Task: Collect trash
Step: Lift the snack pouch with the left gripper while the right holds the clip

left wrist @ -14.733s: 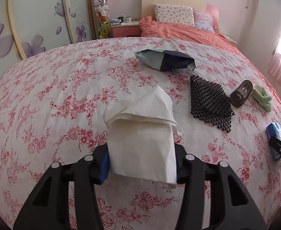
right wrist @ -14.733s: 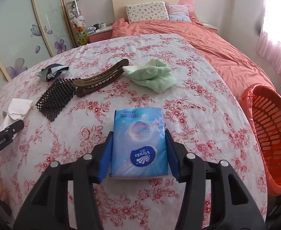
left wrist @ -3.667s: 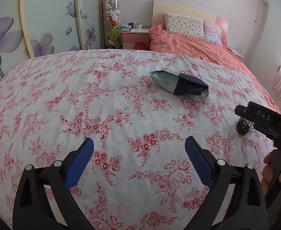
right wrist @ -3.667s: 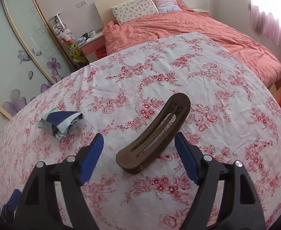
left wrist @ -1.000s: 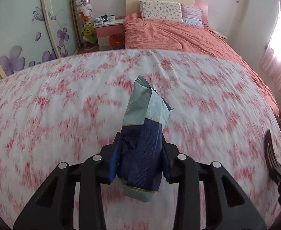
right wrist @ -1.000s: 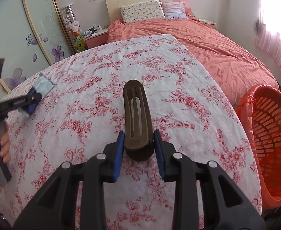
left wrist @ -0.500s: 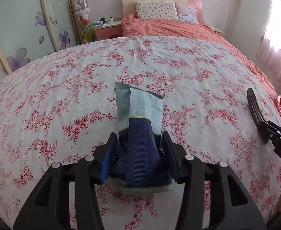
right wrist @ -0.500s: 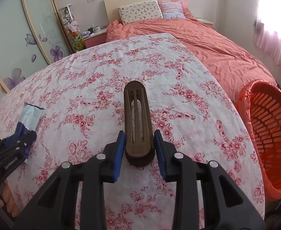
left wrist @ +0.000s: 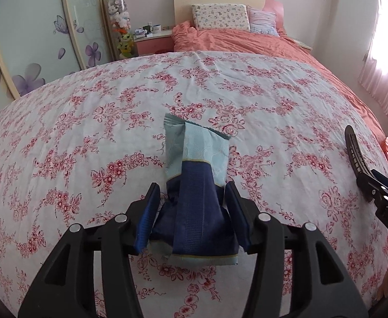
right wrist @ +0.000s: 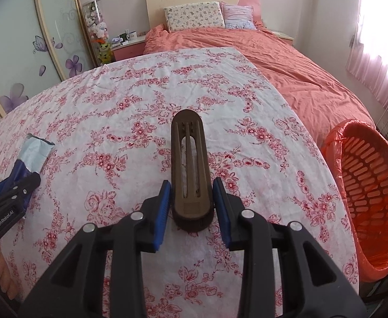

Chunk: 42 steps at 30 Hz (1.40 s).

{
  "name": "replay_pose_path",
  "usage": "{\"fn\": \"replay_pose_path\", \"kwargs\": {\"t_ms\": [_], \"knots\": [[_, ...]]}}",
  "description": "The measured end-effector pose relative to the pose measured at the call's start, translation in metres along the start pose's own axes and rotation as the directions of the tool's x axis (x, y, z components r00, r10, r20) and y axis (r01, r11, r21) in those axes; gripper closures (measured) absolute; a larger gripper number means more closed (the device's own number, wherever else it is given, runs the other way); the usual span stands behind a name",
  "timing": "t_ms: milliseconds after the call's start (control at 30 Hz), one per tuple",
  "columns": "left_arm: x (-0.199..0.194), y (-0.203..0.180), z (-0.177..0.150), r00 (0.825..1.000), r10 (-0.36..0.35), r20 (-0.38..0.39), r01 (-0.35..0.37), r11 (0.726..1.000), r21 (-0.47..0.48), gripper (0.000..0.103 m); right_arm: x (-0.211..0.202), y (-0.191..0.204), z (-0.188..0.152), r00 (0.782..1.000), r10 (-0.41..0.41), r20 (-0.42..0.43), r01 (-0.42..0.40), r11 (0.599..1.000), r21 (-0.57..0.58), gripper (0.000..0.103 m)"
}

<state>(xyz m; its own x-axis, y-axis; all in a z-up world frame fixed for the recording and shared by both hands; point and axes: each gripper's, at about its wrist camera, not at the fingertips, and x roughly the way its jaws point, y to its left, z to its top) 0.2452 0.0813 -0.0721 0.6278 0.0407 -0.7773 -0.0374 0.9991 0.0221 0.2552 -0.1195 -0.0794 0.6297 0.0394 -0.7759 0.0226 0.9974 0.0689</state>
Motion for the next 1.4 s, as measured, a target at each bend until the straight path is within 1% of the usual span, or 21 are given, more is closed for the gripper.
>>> {"fn": "replay_pose_path", "kwargs": {"t_ms": [67, 200, 567, 967, 1067, 1133, 1167, 1233, 1267, 1300, 1333, 1400], "knots": [[0.000, 0.004, 0.000, 1.000, 0.015, -0.005, -0.015, 1.000, -0.024, 0.042, 0.000, 0.000, 0.000, 1.000, -0.002, 0.000, 0.002, 1.000, -0.002, 0.070], [0.001, 0.006, 0.000, 1.000, 0.022, -0.006, -0.022, 0.999, -0.037, 0.042, 0.000, 0.000, 0.001, 1.000, -0.001, -0.001, 0.001, 1.000, -0.002, 0.070], [0.001, 0.005, 0.001, 1.000, 0.021, -0.007, -0.021, 0.999, -0.038, 0.042, -0.001, -0.011, 0.000, 0.998, 0.055, 0.006, -0.055, 0.998, 0.043, 0.069], [0.001, 0.006, 0.001, 1.000, 0.021, -0.007, -0.021, 0.999, -0.039, 0.042, -0.001, -0.011, 0.000, 0.998, 0.063, 0.007, -0.063, 0.997, 0.048, 0.069], [0.001, 0.006, 0.001, 1.000, 0.021, -0.007, -0.021, 0.999, -0.038, 0.042, -0.001, -0.009, 0.000, 0.999, 0.047, 0.005, -0.047, 0.998, 0.036, 0.069], [0.001, 0.006, 0.001, 1.000, 0.012, -0.006, -0.012, 0.999, -0.032, 0.042, 0.000, -0.003, 0.001, 1.000, 0.010, 0.000, -0.010, 1.000, 0.008, 0.069], [0.000, 0.005, 0.000, 1.000, 0.006, -0.005, -0.006, 1.000, -0.016, 0.042, 0.000, 0.002, 0.001, 1.000, -0.021, -0.001, 0.021, 1.000, -0.017, 0.070], [-0.002, 0.004, -0.003, 1.000, -0.007, -0.004, 0.007, 1.000, 0.003, 0.042, 0.000, 0.008, 0.001, 0.999, -0.051, 0.003, 0.051, 0.998, -0.042, 0.070], [-0.002, 0.005, -0.003, 1.000, -0.012, -0.003, 0.012, 1.000, 0.004, 0.046, 0.000, 0.008, 0.001, 0.999, -0.045, 0.003, 0.046, 0.998, -0.040, 0.071], [-0.004, 0.005, -0.004, 1.000, -0.019, 0.004, 0.019, 1.000, 0.001, 0.057, 0.001, 0.007, 0.002, 0.999, -0.041, 0.003, 0.041, 0.999, -0.035, 0.071], [-0.005, 0.006, -0.005, 1.000, -0.028, 0.008, 0.028, 1.000, -0.001, 0.062, 0.001, 0.006, 0.002, 0.999, -0.035, 0.004, 0.035, 0.999, -0.032, 0.071], [-0.006, 0.005, -0.006, 0.999, -0.048, 0.013, 0.047, 0.999, 0.007, 0.078, 0.000, 0.004, 0.001, 1.000, -0.024, 0.003, 0.024, 0.999, -0.028, 0.071]]}}
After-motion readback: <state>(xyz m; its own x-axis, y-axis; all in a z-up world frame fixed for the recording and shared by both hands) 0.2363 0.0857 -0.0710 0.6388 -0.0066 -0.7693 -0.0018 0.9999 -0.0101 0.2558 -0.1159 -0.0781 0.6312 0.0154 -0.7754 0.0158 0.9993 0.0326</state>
